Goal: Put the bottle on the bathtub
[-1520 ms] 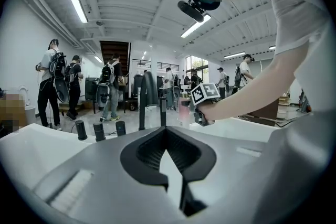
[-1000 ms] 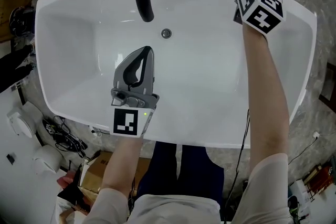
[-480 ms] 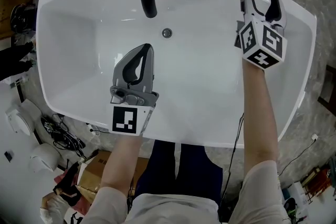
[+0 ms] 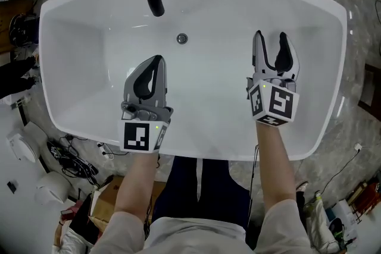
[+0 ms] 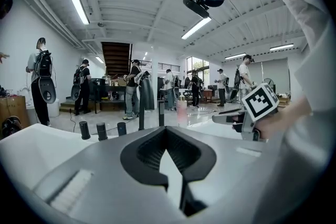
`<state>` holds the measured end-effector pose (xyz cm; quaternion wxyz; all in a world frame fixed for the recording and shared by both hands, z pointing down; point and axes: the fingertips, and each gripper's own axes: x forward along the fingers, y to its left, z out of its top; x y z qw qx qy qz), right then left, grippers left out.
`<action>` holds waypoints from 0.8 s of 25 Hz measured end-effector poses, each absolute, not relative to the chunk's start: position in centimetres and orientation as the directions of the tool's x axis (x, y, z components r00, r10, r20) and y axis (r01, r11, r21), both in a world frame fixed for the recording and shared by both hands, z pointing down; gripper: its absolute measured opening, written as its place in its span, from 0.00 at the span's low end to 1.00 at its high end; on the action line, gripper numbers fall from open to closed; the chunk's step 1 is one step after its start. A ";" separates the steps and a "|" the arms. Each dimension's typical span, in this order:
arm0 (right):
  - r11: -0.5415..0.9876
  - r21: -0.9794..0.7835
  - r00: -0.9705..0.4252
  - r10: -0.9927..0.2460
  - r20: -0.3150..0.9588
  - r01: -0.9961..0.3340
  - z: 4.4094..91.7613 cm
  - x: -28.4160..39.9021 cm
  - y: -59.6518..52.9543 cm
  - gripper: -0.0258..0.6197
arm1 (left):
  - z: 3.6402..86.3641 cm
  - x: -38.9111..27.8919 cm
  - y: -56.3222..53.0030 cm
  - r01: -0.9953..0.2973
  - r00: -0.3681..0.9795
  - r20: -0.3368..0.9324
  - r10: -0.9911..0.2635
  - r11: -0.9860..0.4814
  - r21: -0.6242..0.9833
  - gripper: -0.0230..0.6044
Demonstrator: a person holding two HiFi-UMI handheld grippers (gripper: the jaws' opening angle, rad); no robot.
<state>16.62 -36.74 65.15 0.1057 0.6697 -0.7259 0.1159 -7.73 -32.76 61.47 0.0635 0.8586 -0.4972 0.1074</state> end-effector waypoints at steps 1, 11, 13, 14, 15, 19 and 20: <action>0.083 -0.032 -0.089 -0.942 0.324 -0.996 65.4 16.6 -35.5 0.43 | 61.6 -7.8 -32.4 -0.869 0.481 0.253 -0.839 -0.495 0.012 0.05; 0.138 -0.060 -0.150 -0.902 0.404 -0.989 66.1 15.4 -27.6 0.05 | 61.1 -6.2 -29.8 -0.840 0.532 0.245 -0.810 -0.542 0.033 0.05; 0.130 -0.063 -0.144 -0.906 0.399 -0.989 66.0 15.2 -27.3 0.05 | 60.9 -6.2 -29.4 -0.838 0.536 0.242 -0.809 -0.545 0.032 0.05; 0.130 -0.068 -0.147 -0.908 0.393 -0.989 65.9 15.0 -27.4 0.05 | 60.7 -6.4 -29.2 -0.839 0.534 0.241 -0.810 -0.544 0.029 0.05; 0.133 -0.075 -0.152 -0.910 0.385 -0.988 65.8 14.8 -27.4 0.05 | 60.5 -6.6 -29.1 -0.840 0.532 0.240 -0.812 -0.542 0.026 0.05; 0.151 -0.082 -0.170 -0.912 0.374 -0.985 65.2 14.4 -27.2 0.05 | 60.1 -6.7 -28.3 -0.840 0.531 0.238 -0.813 -0.542 0.022 0.05; 0.148 -0.083 -0.169 -0.912 0.374 -0.985 65.1 14.4 -27.0 0.05 | 60.2 -6.7 -28.1 -0.840 0.531 0.248 -0.810 -0.542 0.028 0.05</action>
